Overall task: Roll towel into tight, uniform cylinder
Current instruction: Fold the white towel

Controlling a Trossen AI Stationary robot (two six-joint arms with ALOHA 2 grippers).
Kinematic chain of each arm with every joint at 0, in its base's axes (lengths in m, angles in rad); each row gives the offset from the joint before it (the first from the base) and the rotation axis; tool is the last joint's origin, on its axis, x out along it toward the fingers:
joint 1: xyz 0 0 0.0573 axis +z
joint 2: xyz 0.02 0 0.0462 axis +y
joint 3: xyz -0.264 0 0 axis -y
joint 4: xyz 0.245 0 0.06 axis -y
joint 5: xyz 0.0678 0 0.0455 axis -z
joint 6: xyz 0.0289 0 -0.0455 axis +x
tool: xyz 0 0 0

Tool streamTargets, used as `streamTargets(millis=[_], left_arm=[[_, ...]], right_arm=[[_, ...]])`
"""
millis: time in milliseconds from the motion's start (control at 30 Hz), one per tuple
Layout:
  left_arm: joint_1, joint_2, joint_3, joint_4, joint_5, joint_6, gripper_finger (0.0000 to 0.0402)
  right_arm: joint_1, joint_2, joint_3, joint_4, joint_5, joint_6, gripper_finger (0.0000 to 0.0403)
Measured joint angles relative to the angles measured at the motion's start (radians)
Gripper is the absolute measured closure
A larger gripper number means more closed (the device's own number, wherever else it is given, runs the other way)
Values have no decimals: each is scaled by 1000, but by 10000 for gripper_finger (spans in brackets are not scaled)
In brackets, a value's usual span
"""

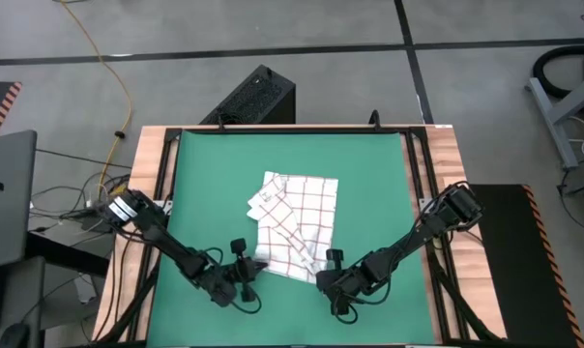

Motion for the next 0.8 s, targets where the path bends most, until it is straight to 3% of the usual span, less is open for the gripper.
streamTargets(millis=[133, 333, 567, 800], left_arm=[[1, 39, 31, -4, 35, -8, 401], [2, 51, 53, -134, 62, -119, 401], [-32, 48, 55, -203, 98, -262, 401], [-47, 49, 55, -212, 110, -292, 401]], right_arm=[[1, 0, 0, 0, -1, 0, 397], [2, 0, 0, -4, -5, 5, 382], [8, -48, 0, -94, 11, 88, 300], [13, -181, -6, -121, 122, 99, 235]])
